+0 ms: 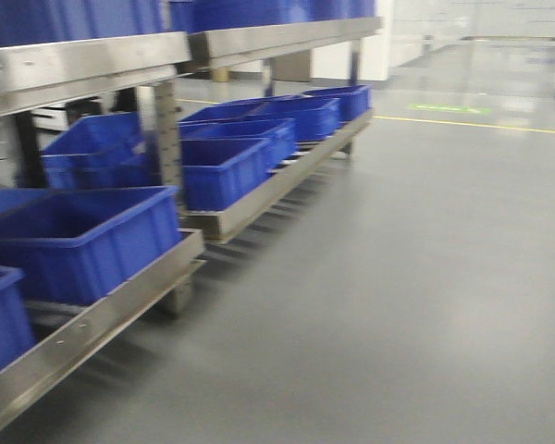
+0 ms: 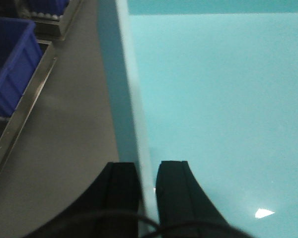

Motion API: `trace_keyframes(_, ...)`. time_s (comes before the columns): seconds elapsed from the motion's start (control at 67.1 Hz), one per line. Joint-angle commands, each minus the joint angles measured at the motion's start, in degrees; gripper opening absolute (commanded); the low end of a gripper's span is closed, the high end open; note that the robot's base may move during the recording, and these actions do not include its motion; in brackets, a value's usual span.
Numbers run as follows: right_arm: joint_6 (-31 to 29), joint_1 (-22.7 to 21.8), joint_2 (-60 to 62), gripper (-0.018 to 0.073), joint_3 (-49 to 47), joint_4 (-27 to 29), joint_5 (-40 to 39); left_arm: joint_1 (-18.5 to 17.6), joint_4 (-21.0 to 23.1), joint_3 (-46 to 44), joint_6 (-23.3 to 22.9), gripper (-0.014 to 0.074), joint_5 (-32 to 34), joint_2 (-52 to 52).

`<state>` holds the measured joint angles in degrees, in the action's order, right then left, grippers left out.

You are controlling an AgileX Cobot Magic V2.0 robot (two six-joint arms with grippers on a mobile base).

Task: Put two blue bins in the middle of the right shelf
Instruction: 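Turn the base away from the shelf while holding the teal bin, then drive across the floor carrying the teal bin in both grippers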

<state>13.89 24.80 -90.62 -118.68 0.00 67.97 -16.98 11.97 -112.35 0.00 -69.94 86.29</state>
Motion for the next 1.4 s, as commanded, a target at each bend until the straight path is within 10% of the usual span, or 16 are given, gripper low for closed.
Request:
trace_keyframes(0.0,-0.9,-0.2,0.6,-0.0153,-0.7,-0.7,-2.9,0.0,2.7,-0.9,0.8,-0.0111,1.0,-1.0)
trace_keyframes(1.386,-0.9,-0.2,0.6,-0.0153,-0.7,-0.7,-2.9,0.0,2.7,-0.9,0.8,-0.0111,1.0,-1.0)
